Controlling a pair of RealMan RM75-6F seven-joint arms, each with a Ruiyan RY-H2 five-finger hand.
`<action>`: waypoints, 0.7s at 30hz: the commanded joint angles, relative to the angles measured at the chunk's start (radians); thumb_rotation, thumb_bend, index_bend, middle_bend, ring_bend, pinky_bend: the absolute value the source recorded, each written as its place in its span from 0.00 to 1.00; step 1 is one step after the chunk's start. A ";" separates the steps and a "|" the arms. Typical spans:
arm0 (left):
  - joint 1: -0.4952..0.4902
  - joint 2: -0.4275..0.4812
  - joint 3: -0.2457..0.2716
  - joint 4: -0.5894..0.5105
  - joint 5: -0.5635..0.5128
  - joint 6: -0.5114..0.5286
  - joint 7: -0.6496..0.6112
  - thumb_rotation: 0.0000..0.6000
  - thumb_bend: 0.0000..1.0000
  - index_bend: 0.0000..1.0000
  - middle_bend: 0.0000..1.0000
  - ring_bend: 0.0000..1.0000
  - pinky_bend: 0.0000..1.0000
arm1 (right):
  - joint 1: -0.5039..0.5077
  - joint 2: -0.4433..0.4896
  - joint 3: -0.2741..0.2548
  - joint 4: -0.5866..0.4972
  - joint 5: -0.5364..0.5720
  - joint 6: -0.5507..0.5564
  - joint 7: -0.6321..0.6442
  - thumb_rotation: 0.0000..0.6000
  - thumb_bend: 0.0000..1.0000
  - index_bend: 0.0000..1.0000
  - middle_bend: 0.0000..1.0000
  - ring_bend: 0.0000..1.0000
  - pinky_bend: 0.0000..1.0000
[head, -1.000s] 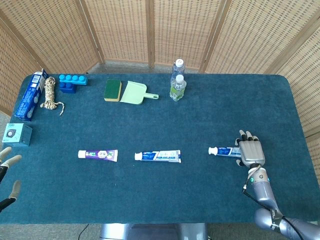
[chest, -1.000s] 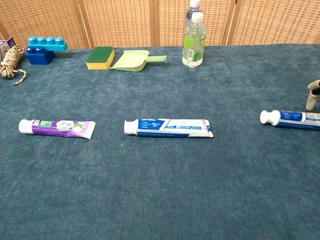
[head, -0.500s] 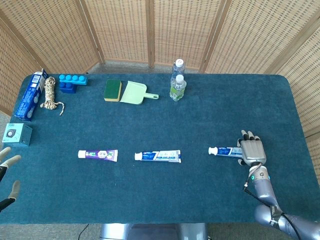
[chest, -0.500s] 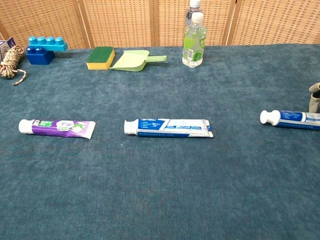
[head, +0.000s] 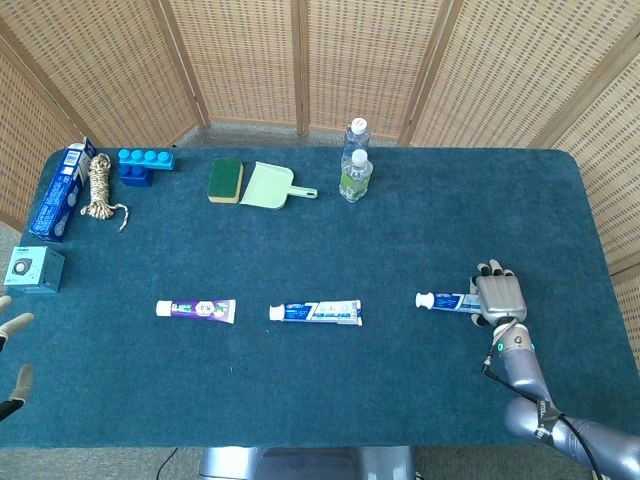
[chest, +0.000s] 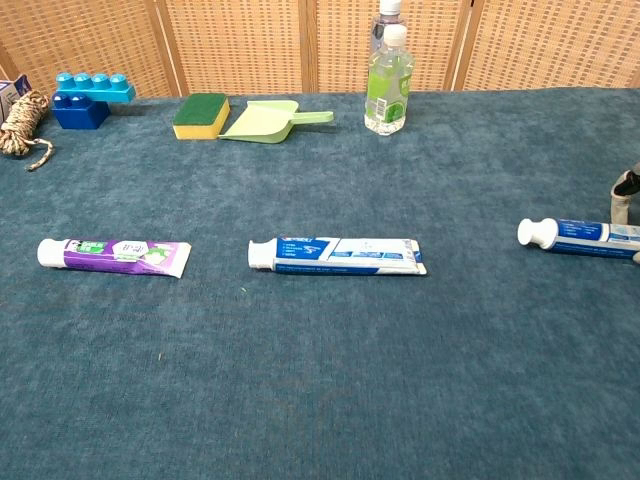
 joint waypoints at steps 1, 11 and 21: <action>0.001 0.001 -0.001 0.001 0.002 0.002 -0.002 1.00 0.44 0.20 0.08 0.04 0.11 | -0.002 0.006 0.003 -0.008 -0.011 0.000 0.024 1.00 0.34 0.64 0.28 0.13 0.27; 0.002 -0.001 0.000 -0.003 0.015 0.008 -0.002 1.00 0.44 0.19 0.08 0.04 0.11 | -0.013 0.033 0.017 -0.024 -0.086 -0.017 0.155 1.00 0.41 0.83 0.54 0.45 0.50; 0.000 -0.002 0.000 -0.006 0.016 0.002 0.000 1.00 0.44 0.19 0.08 0.04 0.11 | -0.020 0.043 0.014 -0.016 -0.131 -0.045 0.241 1.00 0.43 0.90 0.62 0.56 0.63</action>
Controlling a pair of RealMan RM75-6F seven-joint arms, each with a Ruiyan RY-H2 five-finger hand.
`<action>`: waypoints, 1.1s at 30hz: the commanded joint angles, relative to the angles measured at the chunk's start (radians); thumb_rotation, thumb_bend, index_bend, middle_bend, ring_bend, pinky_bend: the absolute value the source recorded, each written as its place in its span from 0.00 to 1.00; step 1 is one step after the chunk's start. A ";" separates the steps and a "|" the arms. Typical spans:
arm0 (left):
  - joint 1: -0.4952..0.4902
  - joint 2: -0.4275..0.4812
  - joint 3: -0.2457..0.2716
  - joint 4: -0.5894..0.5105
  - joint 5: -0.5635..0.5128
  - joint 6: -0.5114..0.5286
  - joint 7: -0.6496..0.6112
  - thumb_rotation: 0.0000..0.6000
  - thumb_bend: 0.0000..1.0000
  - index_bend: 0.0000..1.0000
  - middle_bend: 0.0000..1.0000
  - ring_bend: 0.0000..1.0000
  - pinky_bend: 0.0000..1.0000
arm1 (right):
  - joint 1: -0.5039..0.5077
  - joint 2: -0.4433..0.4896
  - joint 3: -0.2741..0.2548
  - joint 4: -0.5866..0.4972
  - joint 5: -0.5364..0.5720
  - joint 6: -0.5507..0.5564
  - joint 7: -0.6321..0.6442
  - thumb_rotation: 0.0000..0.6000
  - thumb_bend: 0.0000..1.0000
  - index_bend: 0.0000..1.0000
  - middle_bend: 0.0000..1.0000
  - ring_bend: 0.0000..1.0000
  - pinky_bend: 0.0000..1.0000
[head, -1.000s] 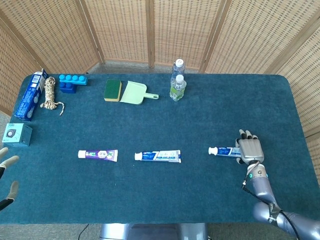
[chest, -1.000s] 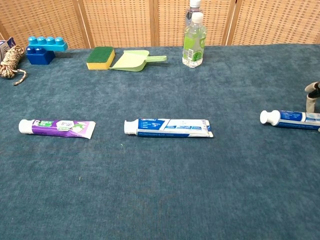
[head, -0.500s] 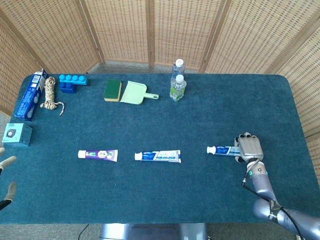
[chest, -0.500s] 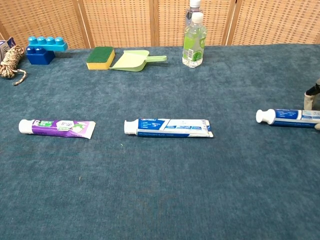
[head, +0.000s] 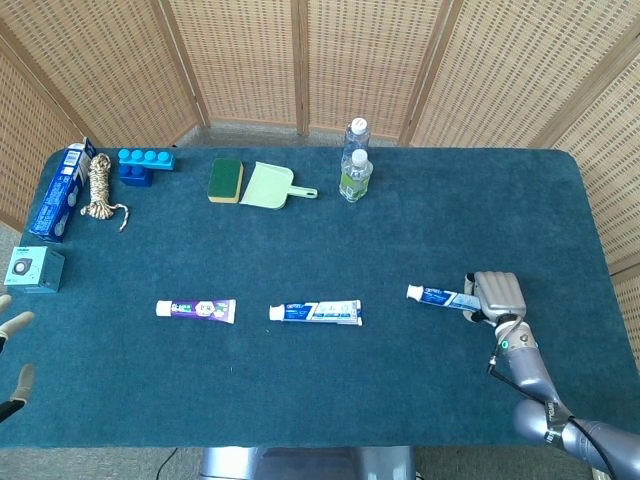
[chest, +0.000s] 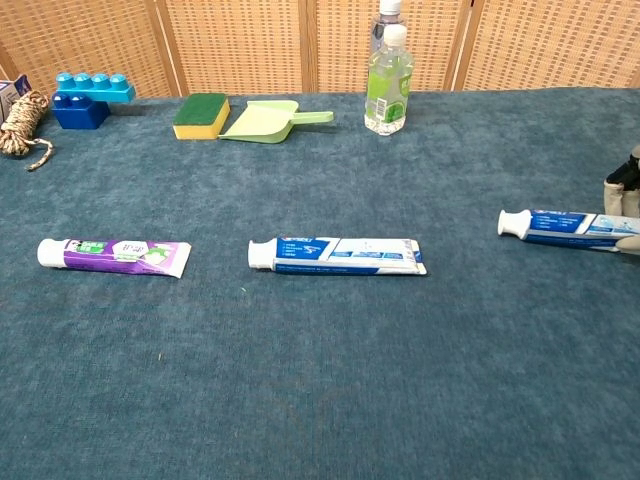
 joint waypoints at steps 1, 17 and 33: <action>-0.001 0.000 0.000 -0.001 -0.003 -0.004 0.002 1.00 0.44 0.19 0.08 0.04 0.11 | -0.005 0.005 -0.001 0.004 -0.023 -0.012 0.036 1.00 0.43 0.90 0.62 0.57 0.64; -0.005 0.000 -0.002 -0.014 -0.003 -0.014 0.019 1.00 0.44 0.19 0.08 0.04 0.11 | -0.053 0.094 0.040 -0.063 -0.160 -0.103 0.389 1.00 0.45 0.93 0.68 0.63 0.71; -0.090 0.028 -0.030 -0.072 -0.013 -0.134 0.079 1.00 0.44 0.20 0.12 0.09 0.14 | -0.119 0.244 0.042 -0.189 -0.453 -0.173 0.848 1.00 0.45 0.94 0.70 0.66 0.71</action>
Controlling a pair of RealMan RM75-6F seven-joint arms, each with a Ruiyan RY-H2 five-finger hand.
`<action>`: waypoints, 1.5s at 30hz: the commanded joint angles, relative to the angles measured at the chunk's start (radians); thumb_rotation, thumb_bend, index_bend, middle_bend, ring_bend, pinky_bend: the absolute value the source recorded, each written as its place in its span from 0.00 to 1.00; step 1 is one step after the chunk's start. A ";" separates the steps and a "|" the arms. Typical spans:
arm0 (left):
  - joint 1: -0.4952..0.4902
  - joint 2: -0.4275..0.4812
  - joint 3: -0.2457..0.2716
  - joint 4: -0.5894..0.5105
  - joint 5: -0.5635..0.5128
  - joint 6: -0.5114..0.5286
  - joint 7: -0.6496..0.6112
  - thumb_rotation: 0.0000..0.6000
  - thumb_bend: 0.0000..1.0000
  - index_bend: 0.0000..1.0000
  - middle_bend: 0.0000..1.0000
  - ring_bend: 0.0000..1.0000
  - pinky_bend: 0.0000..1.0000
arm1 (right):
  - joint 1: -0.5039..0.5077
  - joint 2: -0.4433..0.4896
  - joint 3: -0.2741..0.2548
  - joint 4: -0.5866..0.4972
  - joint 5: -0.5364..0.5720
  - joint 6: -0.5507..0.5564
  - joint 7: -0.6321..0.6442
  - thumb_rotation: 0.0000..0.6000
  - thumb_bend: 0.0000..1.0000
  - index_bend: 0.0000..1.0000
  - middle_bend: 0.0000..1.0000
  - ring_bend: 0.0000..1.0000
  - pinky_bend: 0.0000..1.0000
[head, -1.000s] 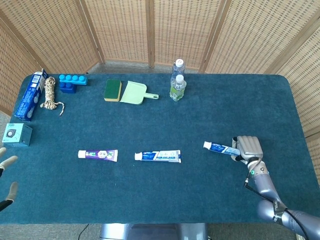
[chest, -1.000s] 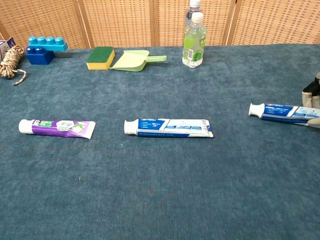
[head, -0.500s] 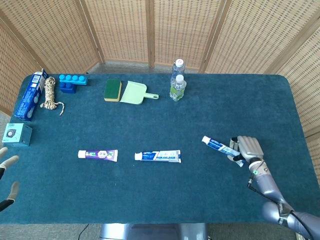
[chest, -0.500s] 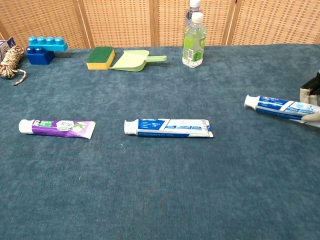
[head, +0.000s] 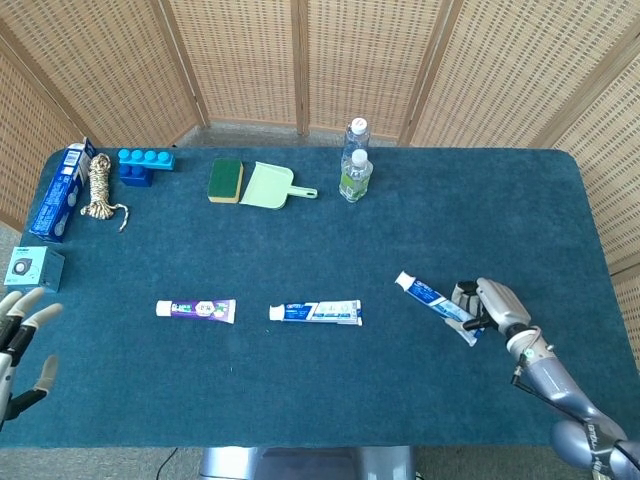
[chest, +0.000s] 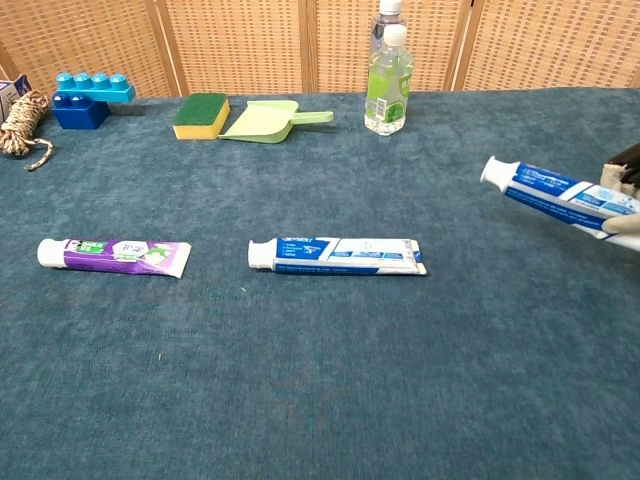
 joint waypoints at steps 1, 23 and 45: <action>-0.038 0.012 -0.012 -0.015 -0.010 -0.053 0.014 1.00 0.44 0.20 0.12 0.09 0.15 | -0.022 0.052 -0.012 -0.050 -0.087 0.001 0.090 1.00 0.45 0.94 0.71 0.66 0.71; -0.381 0.034 -0.119 -0.045 -0.209 -0.506 -0.135 1.00 0.44 0.21 0.12 0.10 0.19 | -0.067 0.124 -0.081 -0.229 -0.195 0.129 0.143 1.00 0.45 0.95 0.72 0.69 0.73; -0.661 -0.160 -0.198 -0.001 -0.406 -0.759 -0.173 1.00 0.41 0.23 0.09 0.07 0.18 | -0.043 0.085 -0.105 -0.383 -0.187 0.158 0.090 1.00 0.45 0.95 0.72 0.69 0.73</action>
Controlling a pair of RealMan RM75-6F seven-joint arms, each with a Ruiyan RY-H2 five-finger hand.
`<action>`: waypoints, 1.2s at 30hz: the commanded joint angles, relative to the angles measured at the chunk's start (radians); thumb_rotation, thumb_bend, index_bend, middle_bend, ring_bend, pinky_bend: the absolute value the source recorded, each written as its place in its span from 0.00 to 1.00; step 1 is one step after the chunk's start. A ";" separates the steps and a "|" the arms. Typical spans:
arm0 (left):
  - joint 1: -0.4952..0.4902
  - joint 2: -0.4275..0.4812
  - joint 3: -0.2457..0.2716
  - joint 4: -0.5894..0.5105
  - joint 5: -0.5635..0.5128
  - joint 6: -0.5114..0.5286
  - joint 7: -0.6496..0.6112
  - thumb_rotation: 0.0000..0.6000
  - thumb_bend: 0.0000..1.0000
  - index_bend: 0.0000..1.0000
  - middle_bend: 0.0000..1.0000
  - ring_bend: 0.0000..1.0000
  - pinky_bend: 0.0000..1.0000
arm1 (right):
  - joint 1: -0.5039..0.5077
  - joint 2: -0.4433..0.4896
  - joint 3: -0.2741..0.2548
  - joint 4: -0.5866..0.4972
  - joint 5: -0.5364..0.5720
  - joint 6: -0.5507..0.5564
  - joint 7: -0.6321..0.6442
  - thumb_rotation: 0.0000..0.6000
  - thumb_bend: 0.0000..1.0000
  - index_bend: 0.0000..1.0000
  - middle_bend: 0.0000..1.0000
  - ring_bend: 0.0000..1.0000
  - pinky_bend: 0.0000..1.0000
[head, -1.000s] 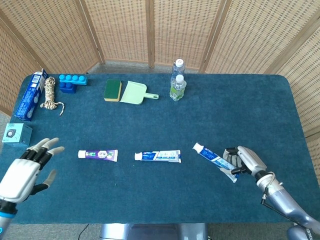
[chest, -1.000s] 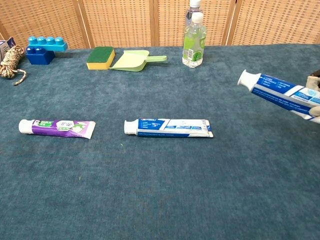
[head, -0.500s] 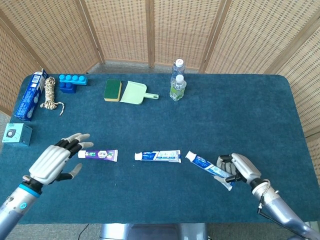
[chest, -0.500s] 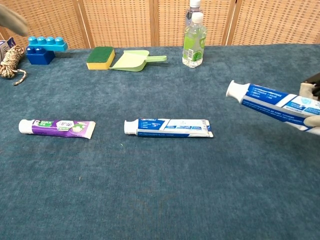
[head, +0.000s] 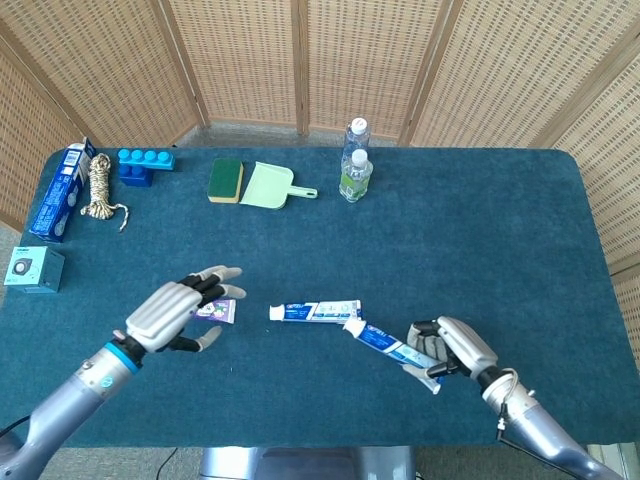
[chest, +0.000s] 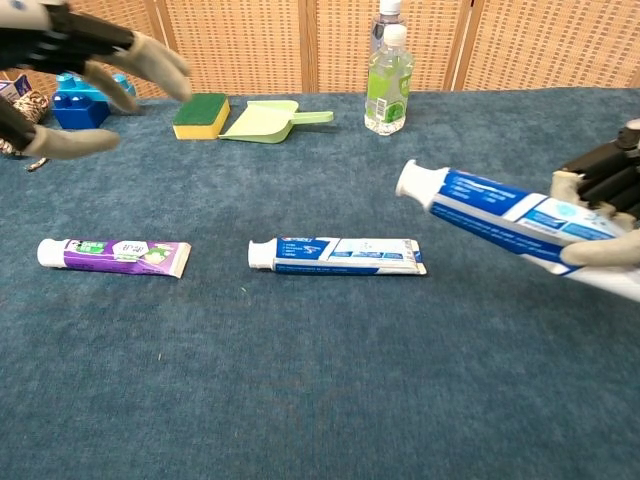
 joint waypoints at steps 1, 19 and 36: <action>-0.028 -0.028 -0.005 0.001 -0.031 -0.018 0.027 1.00 0.41 0.23 0.08 0.07 0.18 | 0.006 -0.011 0.000 -0.007 0.007 0.001 -0.008 1.00 0.45 0.95 0.72 0.69 0.73; -0.138 -0.149 -0.005 0.013 -0.176 -0.051 0.090 1.00 0.41 0.19 0.02 0.03 0.18 | 0.048 -0.062 0.014 -0.063 0.029 -0.006 -0.028 1.00 0.45 0.95 0.72 0.69 0.73; -0.219 -0.179 -0.011 0.002 -0.245 -0.089 0.082 1.00 0.41 0.19 0.01 0.02 0.18 | 0.072 -0.088 0.008 -0.094 0.043 -0.009 -0.059 1.00 0.45 0.95 0.72 0.69 0.73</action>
